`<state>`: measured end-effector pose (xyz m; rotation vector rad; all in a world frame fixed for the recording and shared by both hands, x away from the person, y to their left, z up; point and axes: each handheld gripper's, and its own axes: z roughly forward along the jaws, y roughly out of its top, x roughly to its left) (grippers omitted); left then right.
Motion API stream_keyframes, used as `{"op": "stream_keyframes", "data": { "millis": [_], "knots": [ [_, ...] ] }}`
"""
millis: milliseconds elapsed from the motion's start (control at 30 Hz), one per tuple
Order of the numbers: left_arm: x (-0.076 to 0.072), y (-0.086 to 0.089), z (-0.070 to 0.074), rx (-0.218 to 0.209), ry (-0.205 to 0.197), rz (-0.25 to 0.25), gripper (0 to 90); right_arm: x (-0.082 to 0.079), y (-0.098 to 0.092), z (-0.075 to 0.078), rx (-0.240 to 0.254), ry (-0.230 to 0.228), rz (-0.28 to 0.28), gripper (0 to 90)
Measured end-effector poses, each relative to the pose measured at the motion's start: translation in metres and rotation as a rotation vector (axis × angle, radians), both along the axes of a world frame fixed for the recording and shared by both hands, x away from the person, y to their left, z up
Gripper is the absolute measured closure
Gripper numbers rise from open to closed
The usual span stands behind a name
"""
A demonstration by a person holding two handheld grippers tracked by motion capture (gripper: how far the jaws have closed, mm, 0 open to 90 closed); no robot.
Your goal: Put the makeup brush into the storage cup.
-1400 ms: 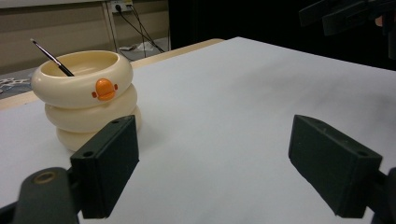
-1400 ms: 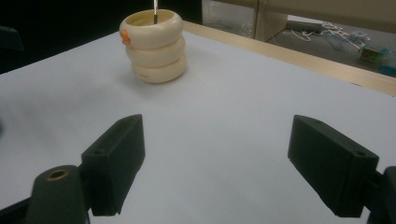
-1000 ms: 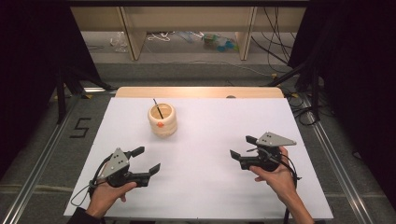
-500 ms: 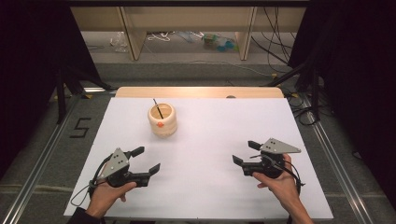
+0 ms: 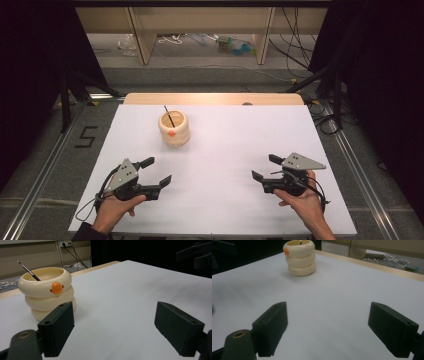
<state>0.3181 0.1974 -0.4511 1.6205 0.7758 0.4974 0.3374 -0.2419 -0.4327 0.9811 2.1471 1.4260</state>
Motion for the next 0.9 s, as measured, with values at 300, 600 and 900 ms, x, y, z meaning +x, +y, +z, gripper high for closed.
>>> {"op": "stream_keyframes", "data": {
  "millis": [300, 600, 900],
  "knots": [
    [0.000, 0.002, 0.001, 0.035, 0.004, -0.001, 16.2, -0.004, -0.003, -0.001, -0.018, -0.010, 0.000, 16.6],
    [0.000, 0.002, 0.001, 0.042, 0.003, -0.003, 16.2, -0.010, -0.004, -0.004, -0.001, -0.011, 0.003, 16.4],
    [-0.001, 0.001, 0.000, 0.029, 0.011, 0.000, 16.2, -0.016, -0.008, -0.005, -0.011, -0.027, -0.015, 16.2]
  ]
}}
